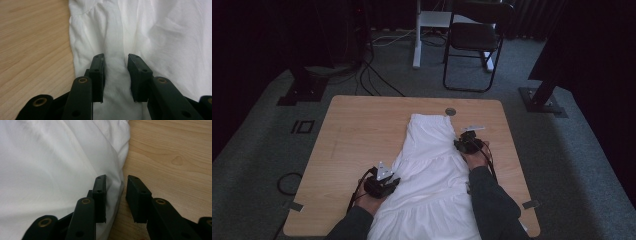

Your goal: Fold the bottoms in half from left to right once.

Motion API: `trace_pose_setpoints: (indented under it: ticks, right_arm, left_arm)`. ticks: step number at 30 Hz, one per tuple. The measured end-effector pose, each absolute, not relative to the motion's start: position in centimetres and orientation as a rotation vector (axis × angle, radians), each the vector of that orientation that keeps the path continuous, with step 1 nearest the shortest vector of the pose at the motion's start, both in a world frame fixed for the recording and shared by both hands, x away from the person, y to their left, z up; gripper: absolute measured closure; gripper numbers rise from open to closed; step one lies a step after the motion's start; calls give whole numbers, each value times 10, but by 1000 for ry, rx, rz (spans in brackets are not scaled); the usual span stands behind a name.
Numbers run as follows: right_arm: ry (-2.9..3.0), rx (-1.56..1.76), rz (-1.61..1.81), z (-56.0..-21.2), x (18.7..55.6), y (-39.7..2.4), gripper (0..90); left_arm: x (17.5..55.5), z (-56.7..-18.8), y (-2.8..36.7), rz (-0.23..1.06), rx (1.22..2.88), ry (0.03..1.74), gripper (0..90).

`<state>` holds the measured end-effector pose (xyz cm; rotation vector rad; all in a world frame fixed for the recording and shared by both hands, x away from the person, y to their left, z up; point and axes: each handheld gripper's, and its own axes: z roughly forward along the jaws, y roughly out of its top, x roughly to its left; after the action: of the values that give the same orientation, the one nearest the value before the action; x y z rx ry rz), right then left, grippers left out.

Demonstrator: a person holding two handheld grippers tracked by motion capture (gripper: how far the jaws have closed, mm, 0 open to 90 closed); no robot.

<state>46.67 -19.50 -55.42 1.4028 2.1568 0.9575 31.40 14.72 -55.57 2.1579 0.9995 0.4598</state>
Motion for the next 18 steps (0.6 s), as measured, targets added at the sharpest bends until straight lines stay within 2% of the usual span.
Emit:
trace_pose_setpoints:
  ticks: [2,6,9,10,11,13,15,17,18]
  right_arm:
    - [2159,1408,968,-554,467,-196,670]
    - [2154,1408,962,-555,467,-195,658]
    - [2148,1410,967,-555,466,-195,648]
    - [2148,1410,967,-555,466,-195,648]
    - [2146,1412,969,-555,466,-195,645]
    - [2143,1413,971,-555,466,-195,642]
    - [2142,1413,974,-556,466,-195,642]
    - [2141,1413,978,-556,466,-195,642]
    - [2140,1412,979,-556,466,-195,640]
  left_arm:
    - [318,-547,148,485,2150,995,558]
    - [342,-514,145,538,2069,969,514]
    - [374,-495,132,573,2045,927,505]
    - [374,-495,132,573,2045,927,505]
    - [398,-494,120,600,2051,913,505]
    - [409,-497,114,606,2061,911,505]
    - [439,-516,101,586,2127,957,505]
    - [446,-524,98,579,2146,988,517]
    - [453,-542,96,558,2195,1014,548]
